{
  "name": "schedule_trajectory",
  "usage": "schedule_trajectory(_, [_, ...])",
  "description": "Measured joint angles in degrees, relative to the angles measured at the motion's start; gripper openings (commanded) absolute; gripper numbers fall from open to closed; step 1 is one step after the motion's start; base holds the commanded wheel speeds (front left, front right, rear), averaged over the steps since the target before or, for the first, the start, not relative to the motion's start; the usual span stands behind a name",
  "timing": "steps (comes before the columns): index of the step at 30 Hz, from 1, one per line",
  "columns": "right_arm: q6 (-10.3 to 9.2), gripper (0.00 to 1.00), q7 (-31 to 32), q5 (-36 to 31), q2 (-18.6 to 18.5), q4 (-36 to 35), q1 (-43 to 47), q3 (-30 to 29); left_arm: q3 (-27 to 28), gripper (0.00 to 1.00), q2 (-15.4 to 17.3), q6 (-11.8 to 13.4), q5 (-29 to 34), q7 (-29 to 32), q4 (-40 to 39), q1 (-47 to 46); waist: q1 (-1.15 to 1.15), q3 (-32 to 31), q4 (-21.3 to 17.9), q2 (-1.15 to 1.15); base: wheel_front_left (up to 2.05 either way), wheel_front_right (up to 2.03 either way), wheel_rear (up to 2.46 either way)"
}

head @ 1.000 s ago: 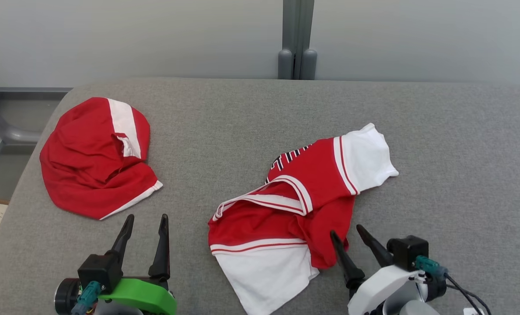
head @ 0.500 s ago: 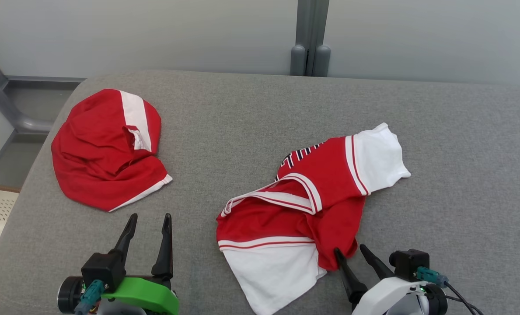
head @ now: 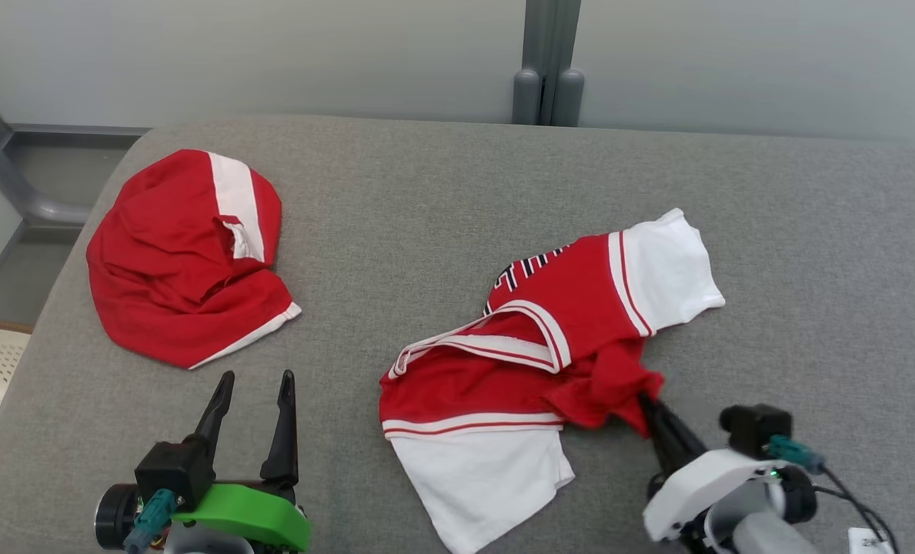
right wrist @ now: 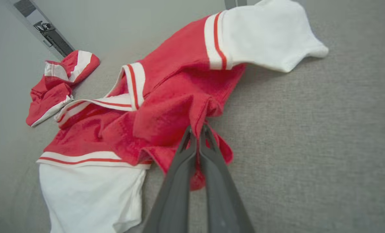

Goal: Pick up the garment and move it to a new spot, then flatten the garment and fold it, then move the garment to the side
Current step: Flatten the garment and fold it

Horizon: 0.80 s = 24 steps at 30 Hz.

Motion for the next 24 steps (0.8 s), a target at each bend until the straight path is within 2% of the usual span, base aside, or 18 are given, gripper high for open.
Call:
schedule_trajectory(2, [-0.01, 0.00, -0.1, 0.8, -1.5, -1.5, -0.1, -2.8, 0.0, 1.00, 0.0, 0.0, 0.0, 0.0, -0.1, 0.1, 0.00, 0.0, -0.5, 0.00, 0.00, 0.00, 0.00])
schedule_trajectory(7, [0.00, 0.00, 0.8, -1.1, -7.8, -5.7, -3.1, -8.7, -0.3, 1.00, 0.0, 0.0, -0.4, 0.0, -0.3, 0.1, 0.00, 0.3, -1.7, 0.00, 0.00, 0.00, 0.00])
schedule_trajectory(14, [0.00, 0.00, 5.2, -2.9, -13.2, -9.2, -6.6, -16.7, -1.2, 1.00, 0.0, 0.0, -1.1, 0.0, -0.1, 0.0, 0.00, 0.5, -1.7, 0.00, 0.00, 0.00, 0.00])
schedule_trajectory(20, [0.00, 0.00, 7.7, -5.7, -15.1, -12.1, -7.0, -22.2, -1.8, 1.00, 0.0, 0.3, -1.4, 0.0, 0.0, -0.1, 0.00, 0.6, -0.4, 0.00, 0.00, 0.00, 0.00])
schedule_trajectory(24, [0.00, 0.00, 9.7, -7.2, -14.4, -14.9, -7.9, -22.3, -2.1, 1.00, 0.0, 0.4, -1.5, 0.0, 0.0, -0.1, 0.00, 0.5, 0.1, 0.00, 0.00, 0.00, 0.00])
